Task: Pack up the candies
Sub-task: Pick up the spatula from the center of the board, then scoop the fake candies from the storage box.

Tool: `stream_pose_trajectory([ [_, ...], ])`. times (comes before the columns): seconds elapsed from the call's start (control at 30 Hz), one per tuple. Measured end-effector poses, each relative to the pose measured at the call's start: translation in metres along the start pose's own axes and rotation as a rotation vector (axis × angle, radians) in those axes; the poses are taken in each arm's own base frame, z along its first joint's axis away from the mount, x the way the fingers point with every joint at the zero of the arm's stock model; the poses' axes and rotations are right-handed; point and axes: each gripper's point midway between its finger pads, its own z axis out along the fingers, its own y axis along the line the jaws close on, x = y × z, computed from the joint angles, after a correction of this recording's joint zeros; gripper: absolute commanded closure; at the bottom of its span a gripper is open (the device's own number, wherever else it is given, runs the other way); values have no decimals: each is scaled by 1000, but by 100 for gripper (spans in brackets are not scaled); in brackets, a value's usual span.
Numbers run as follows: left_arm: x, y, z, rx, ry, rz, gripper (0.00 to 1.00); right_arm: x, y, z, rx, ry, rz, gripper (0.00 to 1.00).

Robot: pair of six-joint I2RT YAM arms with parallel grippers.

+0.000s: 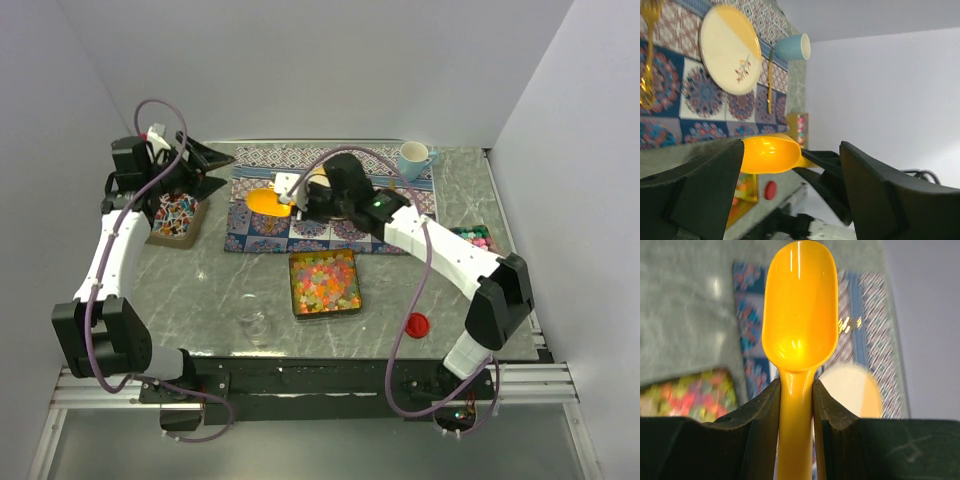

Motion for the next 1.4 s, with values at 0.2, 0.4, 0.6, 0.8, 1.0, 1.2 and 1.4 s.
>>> stream_pose_trajectory([
  [0.2, -10, -9, -11, 3, -43, 226, 19, 50, 8, -61, -157, 224, -39, 100],
  [0.4, -2, 19, -21, -91, -53, 376, 18, 67, 51, -127, -350, 367, -97, 100],
  [0.6, 20, 61, -34, -222, 9, 439, 18, 88, 64, -143, -428, 505, -103, 100],
  [0.8, 39, 96, -44, -327, 132, 486, 18, 108, 70, -134, -474, 614, -131, 100],
  [1.0, 46, 102, -52, -352, 150, 509, 18, 128, 79, -115, -537, 710, -157, 100],
  [1.2, 58, 102, -63, -346, 141, 519, 17, 142, 79, -107, -550, 809, -207, 100],
  [1.4, 63, 98, -69, -332, 120, 538, 16, 143, 70, -102, -523, 878, -284, 100],
])
